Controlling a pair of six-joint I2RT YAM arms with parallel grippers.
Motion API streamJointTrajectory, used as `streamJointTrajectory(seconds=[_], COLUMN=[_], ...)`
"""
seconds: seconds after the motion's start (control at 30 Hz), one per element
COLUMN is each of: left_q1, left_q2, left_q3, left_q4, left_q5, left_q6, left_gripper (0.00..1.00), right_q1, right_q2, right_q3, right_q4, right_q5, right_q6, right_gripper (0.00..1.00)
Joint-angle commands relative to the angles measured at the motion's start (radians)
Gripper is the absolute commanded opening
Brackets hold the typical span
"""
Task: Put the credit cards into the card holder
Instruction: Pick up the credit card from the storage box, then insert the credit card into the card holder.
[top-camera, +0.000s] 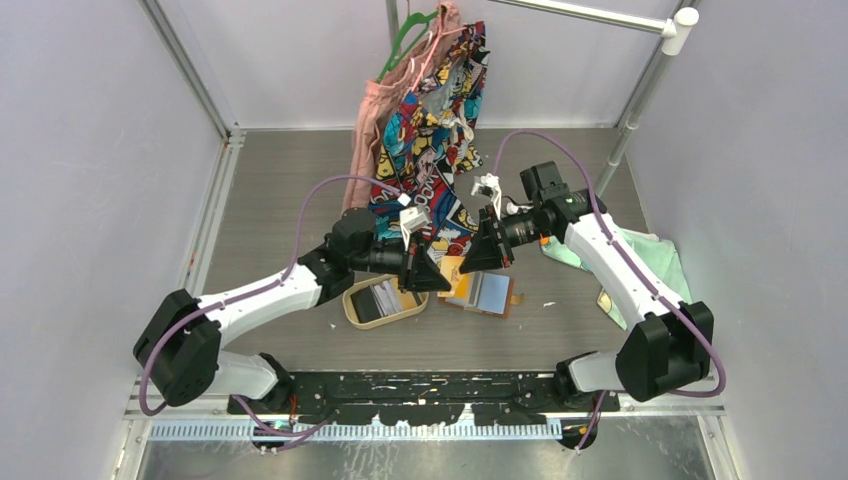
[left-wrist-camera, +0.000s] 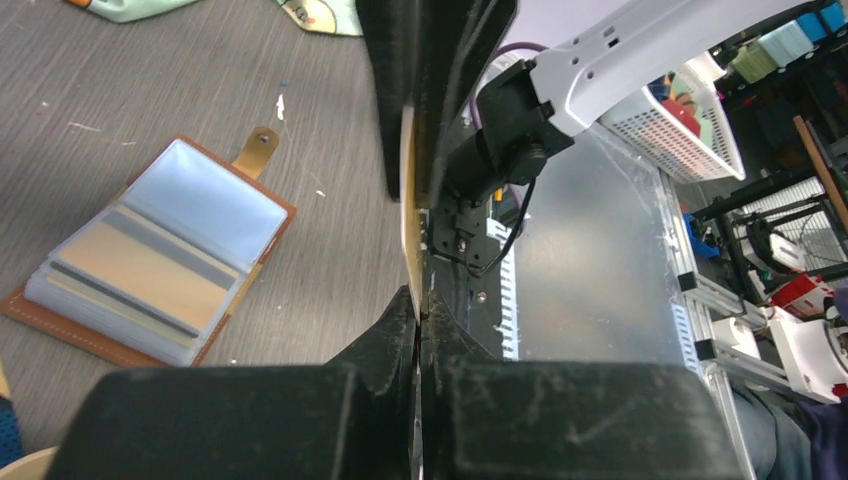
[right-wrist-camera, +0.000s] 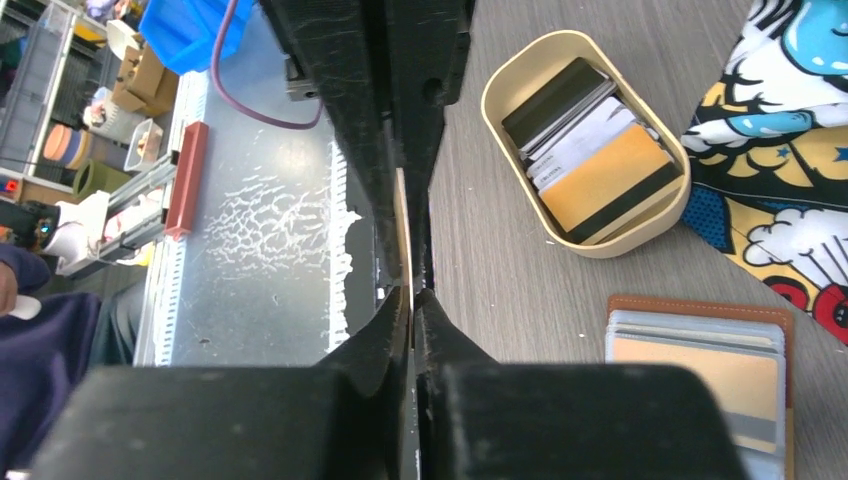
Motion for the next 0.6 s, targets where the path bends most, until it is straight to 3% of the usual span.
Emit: streamJointTrajectory(seconds=[0.0, 0.07, 0.17, 0.23, 0.4, 0.57], left_q1=[0.003, 0.008, 0.027, 0.038, 0.039, -0.034], left_q2=[0.004, 0.001, -0.042, -0.085, -0.085, 0.000], left_q3=[0.063, 0.071, 0.053, 0.008, -0.047, -0.070], left_q4=[-0.038, -0.057, -0.124, -0.127, -0.105, -0.012], left_q5=[0.062, 0.032, -0.158, -0.258, -0.385, -0.494], left_q6=[0.041, 0.040, 0.021, 0.005, -0.063, -0.113], left_gripper=[0.00, 0.05, 0.35, 0.44, 0.49, 0.49], right_q1=[0.003, 0.002, -0.007, -0.033, -0.209, -0.262], right_q2=[-0.035, -0.037, -0.048, -0.062, -0.090, -0.072], right_q3=[0.045, 0.043, 0.013, -0.037, -0.229, -0.325], right_q4=[-0.012, -0.019, -0.005, 0.076, 0.417, 0.452], right_q5=[-0.007, -0.012, 0.012, 0.072, 0.253, 0.357], right_q6=[-0.056, -0.058, -0.015, 0.079, 0.520, 0.636], right_gripper=[0.02, 0.01, 0.01, 0.01, 0.01, 0.01])
